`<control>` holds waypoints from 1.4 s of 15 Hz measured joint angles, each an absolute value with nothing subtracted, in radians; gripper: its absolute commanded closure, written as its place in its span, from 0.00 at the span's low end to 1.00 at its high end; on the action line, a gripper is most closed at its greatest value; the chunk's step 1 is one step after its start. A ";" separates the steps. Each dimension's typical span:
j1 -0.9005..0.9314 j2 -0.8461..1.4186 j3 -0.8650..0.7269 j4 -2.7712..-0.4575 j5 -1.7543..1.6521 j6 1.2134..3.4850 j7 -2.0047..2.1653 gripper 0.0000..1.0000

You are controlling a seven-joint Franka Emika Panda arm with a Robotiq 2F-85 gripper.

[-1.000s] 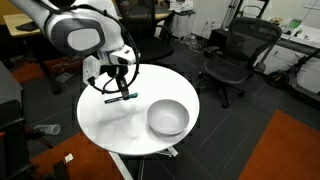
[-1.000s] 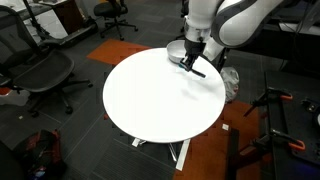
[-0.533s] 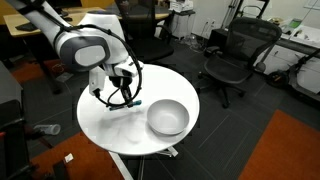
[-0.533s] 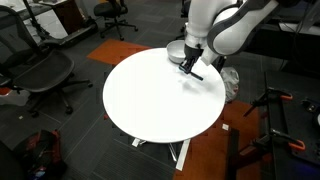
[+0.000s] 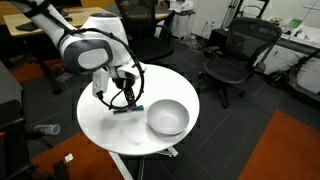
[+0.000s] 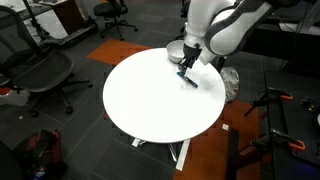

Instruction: Remove the marker from the bowl and put it on the table

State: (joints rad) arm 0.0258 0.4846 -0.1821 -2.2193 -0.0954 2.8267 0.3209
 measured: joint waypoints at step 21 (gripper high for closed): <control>0.080 0.070 -0.200 -2.429 -0.224 2.769 0.323 0.00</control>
State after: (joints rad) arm 0.0799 0.0701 -0.1998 -2.4290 -0.2242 2.7689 0.3228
